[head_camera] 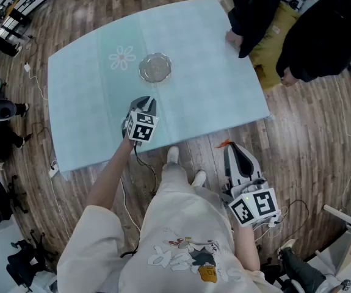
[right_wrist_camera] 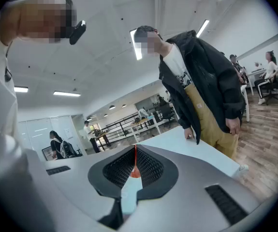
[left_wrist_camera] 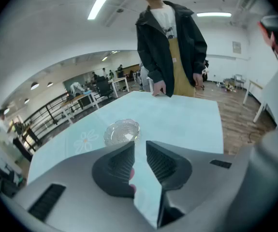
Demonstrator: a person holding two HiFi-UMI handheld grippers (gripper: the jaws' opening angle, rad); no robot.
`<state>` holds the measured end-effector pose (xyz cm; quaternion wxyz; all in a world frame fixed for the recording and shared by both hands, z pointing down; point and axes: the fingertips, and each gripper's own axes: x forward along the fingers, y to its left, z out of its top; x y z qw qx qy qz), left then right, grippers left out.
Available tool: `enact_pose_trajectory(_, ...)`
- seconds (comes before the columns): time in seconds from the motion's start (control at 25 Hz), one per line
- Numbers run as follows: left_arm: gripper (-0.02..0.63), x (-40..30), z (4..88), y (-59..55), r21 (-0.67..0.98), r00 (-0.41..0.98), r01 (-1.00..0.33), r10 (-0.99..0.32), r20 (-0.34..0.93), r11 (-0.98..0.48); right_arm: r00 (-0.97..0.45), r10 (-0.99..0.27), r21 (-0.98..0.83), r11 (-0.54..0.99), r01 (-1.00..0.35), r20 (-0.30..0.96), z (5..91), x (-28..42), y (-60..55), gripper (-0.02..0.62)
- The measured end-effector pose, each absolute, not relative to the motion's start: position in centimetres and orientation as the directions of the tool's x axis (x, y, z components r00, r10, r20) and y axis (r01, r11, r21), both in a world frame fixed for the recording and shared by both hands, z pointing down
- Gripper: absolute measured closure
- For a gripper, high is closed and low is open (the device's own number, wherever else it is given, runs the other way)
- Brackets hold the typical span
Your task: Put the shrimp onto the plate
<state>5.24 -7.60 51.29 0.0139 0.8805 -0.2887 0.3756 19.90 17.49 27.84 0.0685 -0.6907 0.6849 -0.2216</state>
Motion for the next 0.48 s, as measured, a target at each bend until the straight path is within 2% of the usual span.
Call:
enact_pose_trajectory(0.08,0.489,7.3,53.5,-11.6,-0.26,0.553,-0.443,-0.49,0.674,-0.858,-0.002,-0.973,-0.375,-0.088,-0.923,0.232,27.7,19.4,18.0,0.563)
enact_pose_trajectory(0.2,0.434,9.3,57.5,-16.6,-0.364,0.514,-0.285,-0.461,0.723,-0.887,0.038,-0.965,-0.397,-0.143,-0.907,0.26,28.1,18.6,18.6,0.563)
enact_pose_trajectory(0.28,0.434,10.1,61.6,-17.8,-0.352,0.442,-0.156,-0.384,0.811,-0.923,0.056,-0.959,-0.42,-0.175,-0.89,0.279,28.4,18.3,18.6,0.563)
enact_pose_trajectory(0.36,0.436,10.6,64.5,-16.4,-0.255,0.371,-0.061,-0.259,0.892,-0.965,0.056,-0.955,-0.43,-0.184,-0.884,0.292,28.7,18.0,17.8,0.563)
enact_pose_trajectory(0.4,0.485,10.8,64.9,-14.8,-0.194,0.36,-0.036,-0.193,0.913,-0.98,0.049,-0.954,-0.434,-0.179,-0.883,0.295,28.8,17.8,17.3,0.563)
enact_pose_trajectory(0.48,0.508,11.3,63.7,-10.0,-0.064,0.398,-0.023,-0.068,0.915,-0.998,0.027,-0.956,-0.437,-0.159,-0.885,0.294,28.8,17.5,16.6,0.564)
